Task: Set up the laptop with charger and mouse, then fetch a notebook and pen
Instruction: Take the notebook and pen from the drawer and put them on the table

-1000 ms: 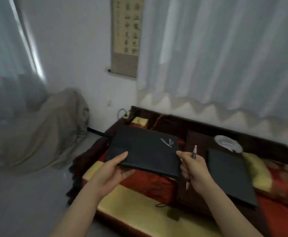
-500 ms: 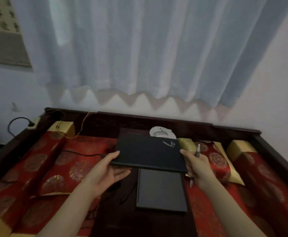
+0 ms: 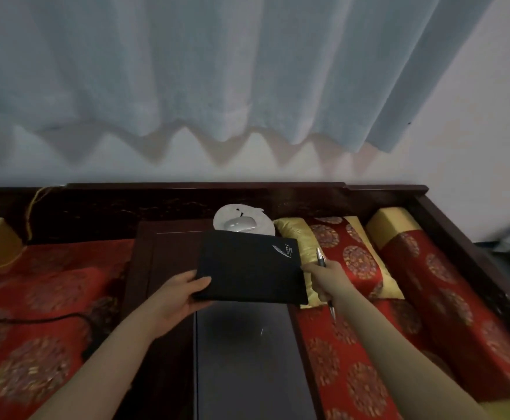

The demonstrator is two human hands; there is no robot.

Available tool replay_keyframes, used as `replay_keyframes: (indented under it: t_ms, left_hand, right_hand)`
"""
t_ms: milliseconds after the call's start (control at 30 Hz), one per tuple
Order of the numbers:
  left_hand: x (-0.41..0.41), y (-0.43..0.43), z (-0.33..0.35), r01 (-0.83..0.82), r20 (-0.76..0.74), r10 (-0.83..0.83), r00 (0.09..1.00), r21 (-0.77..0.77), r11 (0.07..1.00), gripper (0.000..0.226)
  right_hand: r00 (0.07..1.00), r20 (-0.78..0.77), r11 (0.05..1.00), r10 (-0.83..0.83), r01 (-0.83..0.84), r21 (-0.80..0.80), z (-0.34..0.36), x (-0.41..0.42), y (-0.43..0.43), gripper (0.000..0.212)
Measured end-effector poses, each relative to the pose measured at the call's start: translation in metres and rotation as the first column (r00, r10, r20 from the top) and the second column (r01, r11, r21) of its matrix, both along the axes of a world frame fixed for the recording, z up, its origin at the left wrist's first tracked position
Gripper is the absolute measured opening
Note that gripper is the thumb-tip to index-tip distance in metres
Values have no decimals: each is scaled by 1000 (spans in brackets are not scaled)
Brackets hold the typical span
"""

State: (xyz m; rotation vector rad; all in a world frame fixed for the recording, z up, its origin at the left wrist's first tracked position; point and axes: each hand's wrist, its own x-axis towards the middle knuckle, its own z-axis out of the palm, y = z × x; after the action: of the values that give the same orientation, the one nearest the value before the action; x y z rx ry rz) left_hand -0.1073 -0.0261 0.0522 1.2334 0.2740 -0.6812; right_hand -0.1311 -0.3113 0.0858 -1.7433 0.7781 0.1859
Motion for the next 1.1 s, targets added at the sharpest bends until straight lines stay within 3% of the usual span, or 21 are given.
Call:
replay_keyframes:
  t_ms: [133, 300, 633, 900, 1100]
  left_hand:
    - [51, -9, -35, -22, -19, 23, 1000, 53, 998, 19]
    - [105, -14, -89, -64, 42, 54, 998, 296, 953, 24]
    - [138, -26, -141, -83, 197, -37, 980, 566, 821, 29]
    - [167, -33, -154, 79, 64, -159, 985, 651, 755, 33]
    - [172, -30, -160, 134, 20, -190, 982, 636, 760, 14]
  right_hand:
    - [995, -72, 997, 72, -73, -18, -37, 62, -9, 23]
    - [990, -114, 997, 81, -79, 18, -86, 126, -9, 23]
    - [966, -198, 981, 166, -182, -68, -150, 174, -15, 12]
    - [949, -239, 960, 206, -243, -138, -167, 202, -30, 13]
    - [920, -278, 918, 277, -338, -207, -171, 210, -34, 16]
